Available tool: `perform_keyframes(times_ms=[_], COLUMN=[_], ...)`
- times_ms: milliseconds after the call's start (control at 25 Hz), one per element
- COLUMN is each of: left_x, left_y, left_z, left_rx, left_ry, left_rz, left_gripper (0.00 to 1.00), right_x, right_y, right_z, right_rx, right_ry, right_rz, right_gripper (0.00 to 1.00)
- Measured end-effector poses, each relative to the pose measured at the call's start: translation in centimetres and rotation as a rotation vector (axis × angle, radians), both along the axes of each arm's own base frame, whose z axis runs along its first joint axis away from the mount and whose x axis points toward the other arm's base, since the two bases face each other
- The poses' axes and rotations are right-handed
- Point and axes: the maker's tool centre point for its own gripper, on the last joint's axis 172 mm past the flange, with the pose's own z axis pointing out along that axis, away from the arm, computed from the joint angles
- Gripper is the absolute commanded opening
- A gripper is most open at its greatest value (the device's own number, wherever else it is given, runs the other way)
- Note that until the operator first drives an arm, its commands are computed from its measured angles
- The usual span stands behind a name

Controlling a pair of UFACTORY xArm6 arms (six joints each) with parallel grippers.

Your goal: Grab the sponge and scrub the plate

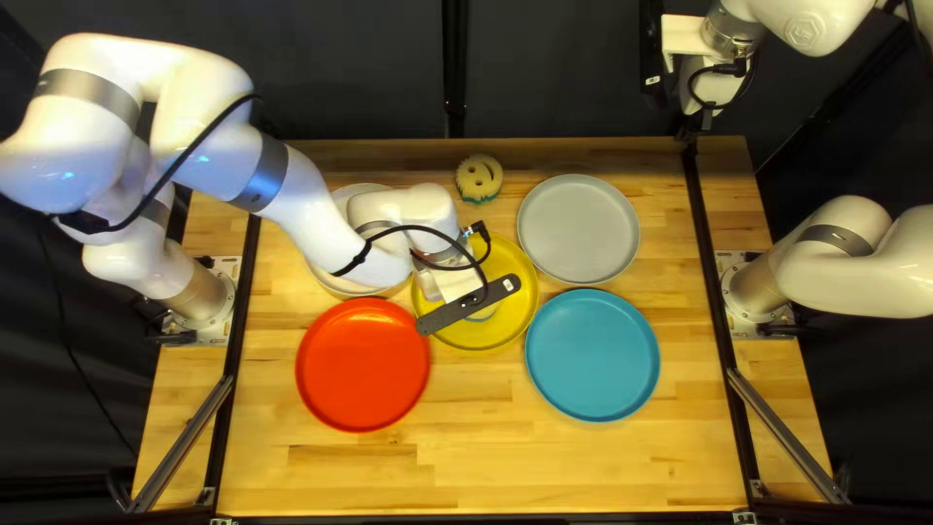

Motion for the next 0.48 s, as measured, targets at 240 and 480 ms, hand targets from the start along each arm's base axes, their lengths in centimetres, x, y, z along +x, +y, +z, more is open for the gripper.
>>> perform_keyframes(times_ms=[240,480], left_x=[-0.6,-2.1], left_y=[-3.0,-9.3], left_z=[1.5,2.9], left_rx=[0.021,0.047], left_ry=[-0.02,-0.044], left_rz=[-0.021,-0.044], left_gripper=[0.0,0.0], right_x=[0.0,0.0], right_y=[0.0,0.0], right_z=[0.0,0.0], right_rx=[0.0,0.0], right_ry=[0.0,0.0], right_rz=[0.0,0.0], right_gripper=[1.0,1.0])
